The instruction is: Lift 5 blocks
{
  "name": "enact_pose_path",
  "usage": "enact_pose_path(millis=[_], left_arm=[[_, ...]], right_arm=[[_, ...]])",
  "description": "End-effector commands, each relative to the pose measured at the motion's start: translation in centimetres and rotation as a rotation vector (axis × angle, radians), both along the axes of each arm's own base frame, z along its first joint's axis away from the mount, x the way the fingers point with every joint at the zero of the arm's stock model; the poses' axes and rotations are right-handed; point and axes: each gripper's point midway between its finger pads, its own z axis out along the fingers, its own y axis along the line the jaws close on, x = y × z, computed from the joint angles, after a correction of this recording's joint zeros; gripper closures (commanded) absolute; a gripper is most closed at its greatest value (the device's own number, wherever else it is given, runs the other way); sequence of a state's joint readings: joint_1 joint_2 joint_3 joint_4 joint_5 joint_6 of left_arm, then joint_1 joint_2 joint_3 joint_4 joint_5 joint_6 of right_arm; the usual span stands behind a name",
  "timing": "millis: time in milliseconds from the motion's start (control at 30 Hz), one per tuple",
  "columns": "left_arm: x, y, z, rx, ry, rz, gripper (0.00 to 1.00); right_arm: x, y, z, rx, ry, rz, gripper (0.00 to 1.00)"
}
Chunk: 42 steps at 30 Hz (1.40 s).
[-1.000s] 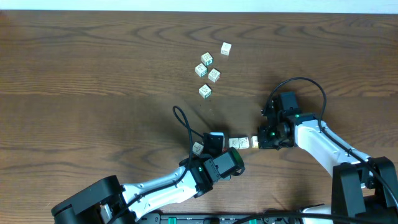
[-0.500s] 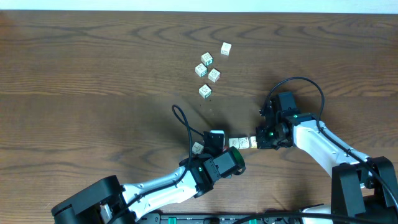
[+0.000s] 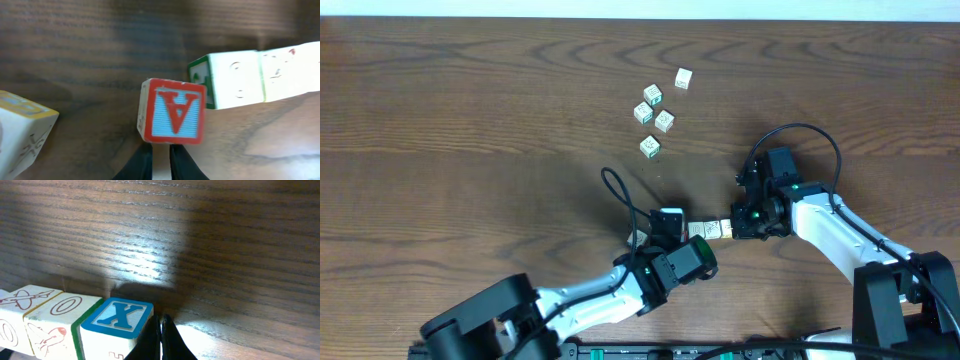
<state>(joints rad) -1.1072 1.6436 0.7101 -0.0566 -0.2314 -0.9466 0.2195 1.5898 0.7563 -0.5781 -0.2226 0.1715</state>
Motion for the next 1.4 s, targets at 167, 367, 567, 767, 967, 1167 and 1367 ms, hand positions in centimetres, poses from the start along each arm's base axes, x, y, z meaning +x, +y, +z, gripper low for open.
enact_pose_path(millis=[167,367,567,767,967,1167,1367], left_arm=[[0.2,0.5,-0.9,0.025,-0.005,0.019,0.85],[0.6,0.4,-0.8,0.013,-0.014,0.028,0.85],[0.9,-0.1,-0.5,-0.009,-0.026,0.025,0.85],[0.9,-0.1,-0.5,-0.008,-0.026,0.025,0.85],[1.1,0.0,-0.4,-0.003,-0.037,0.032,0.85],[1.2,-0.1,-0.2,-0.011,-0.046,0.035,0.85],[1.4,-0.4,-0.1,-0.025,-0.052,0.035,0.85]], right_arm=[[-0.3,0.7,-0.2,0.02,0.004,0.031,0.99],[-0.4,1.0,-0.2,0.02,0.001,0.043,0.99],[-0.4,1.2,-0.2,0.021,-0.002,0.051,0.99],[-0.4,1.2,-0.1,0.021,-0.002,0.051,0.99],[-0.4,1.2,-0.1,0.021,-0.003,0.05,0.99],[-0.4,1.3,-0.1,0.029,-0.002,0.052,0.99],[-0.3,1.3,-0.1,0.029,-0.003,0.051,0.99]])
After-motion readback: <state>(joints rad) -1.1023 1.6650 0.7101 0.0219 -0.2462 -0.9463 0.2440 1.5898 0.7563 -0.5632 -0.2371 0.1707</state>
